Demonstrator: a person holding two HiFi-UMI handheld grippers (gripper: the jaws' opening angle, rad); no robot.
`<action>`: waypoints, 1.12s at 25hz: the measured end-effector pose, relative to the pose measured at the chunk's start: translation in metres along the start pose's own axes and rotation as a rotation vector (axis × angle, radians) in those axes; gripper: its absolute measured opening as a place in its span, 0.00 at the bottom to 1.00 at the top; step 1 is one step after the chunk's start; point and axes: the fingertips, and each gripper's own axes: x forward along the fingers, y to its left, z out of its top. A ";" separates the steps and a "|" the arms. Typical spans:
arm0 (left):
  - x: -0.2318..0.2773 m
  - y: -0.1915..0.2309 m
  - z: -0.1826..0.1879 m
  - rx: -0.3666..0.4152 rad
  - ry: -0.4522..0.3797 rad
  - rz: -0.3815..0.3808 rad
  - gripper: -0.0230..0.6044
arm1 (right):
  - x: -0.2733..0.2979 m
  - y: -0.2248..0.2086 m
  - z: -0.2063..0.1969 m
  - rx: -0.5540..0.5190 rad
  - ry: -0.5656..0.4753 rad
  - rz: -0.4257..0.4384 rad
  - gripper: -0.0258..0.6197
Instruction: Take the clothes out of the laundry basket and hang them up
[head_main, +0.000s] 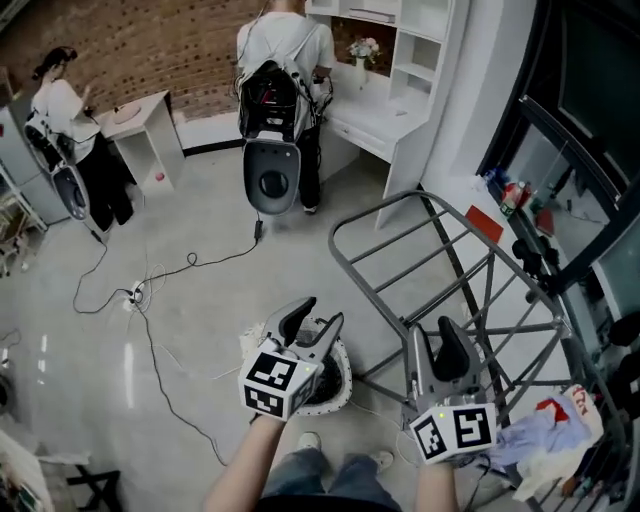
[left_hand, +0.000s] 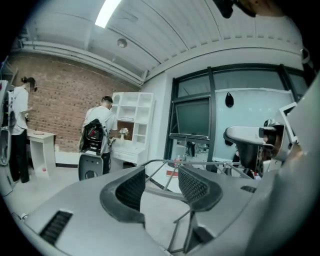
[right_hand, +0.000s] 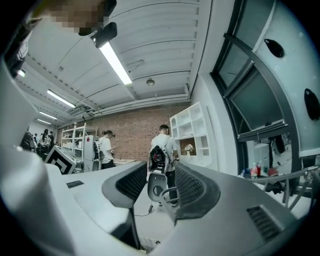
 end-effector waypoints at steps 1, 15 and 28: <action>-0.010 0.016 -0.004 -0.007 0.003 0.021 0.38 | 0.009 0.014 -0.003 -0.003 0.005 0.019 0.31; -0.078 0.150 -0.067 -0.084 0.065 0.257 0.38 | 0.117 0.155 -0.078 -0.063 0.122 0.305 0.31; -0.035 0.269 -0.220 -0.186 0.190 0.436 0.38 | 0.236 0.189 -0.257 -0.088 0.312 0.508 0.31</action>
